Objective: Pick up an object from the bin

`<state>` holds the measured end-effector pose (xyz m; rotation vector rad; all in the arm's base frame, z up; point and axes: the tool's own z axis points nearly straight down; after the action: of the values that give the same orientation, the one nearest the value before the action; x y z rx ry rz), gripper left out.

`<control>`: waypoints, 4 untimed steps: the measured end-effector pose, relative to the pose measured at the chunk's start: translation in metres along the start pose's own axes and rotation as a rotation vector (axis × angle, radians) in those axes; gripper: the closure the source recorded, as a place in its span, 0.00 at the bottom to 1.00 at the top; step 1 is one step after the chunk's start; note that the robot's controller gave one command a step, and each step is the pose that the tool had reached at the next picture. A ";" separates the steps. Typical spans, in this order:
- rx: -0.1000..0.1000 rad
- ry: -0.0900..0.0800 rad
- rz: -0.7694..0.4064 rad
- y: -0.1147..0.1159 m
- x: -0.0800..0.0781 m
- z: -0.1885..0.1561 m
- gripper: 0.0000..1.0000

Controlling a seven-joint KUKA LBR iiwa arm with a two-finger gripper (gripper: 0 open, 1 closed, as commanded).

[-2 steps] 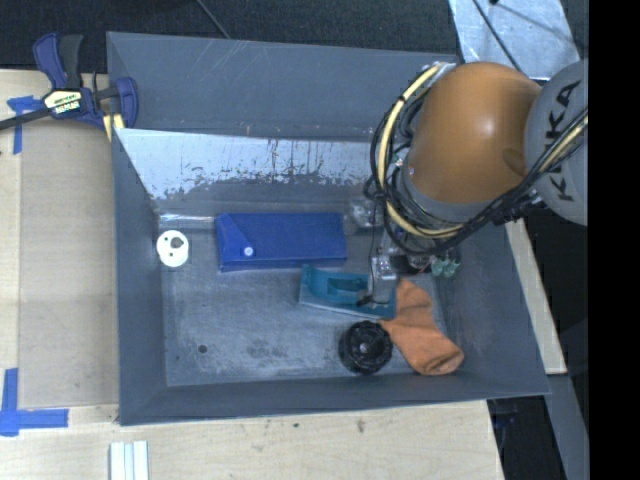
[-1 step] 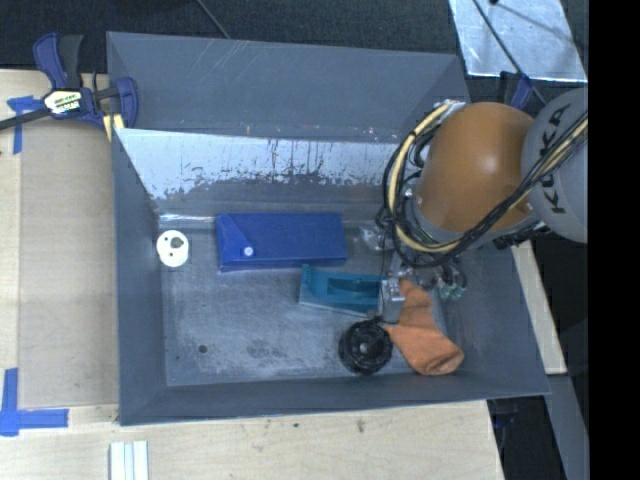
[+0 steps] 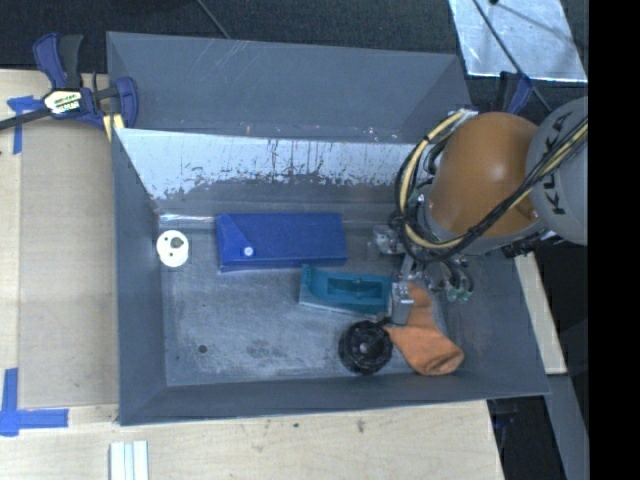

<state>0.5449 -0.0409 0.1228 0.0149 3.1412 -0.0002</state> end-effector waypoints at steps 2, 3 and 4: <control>0.000 -0.001 0.095 0.021 -0.024 0.052 1.00; 0.000 -0.001 0.095 0.021 -0.024 0.052 1.00; 0.000 -0.002 0.096 0.022 -0.023 0.049 1.00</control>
Offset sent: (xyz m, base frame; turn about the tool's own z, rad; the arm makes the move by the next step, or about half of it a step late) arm 0.0233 0.0209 -0.0528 0.0947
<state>0.5685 -0.0196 0.0740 0.1661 3.1349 -0.0007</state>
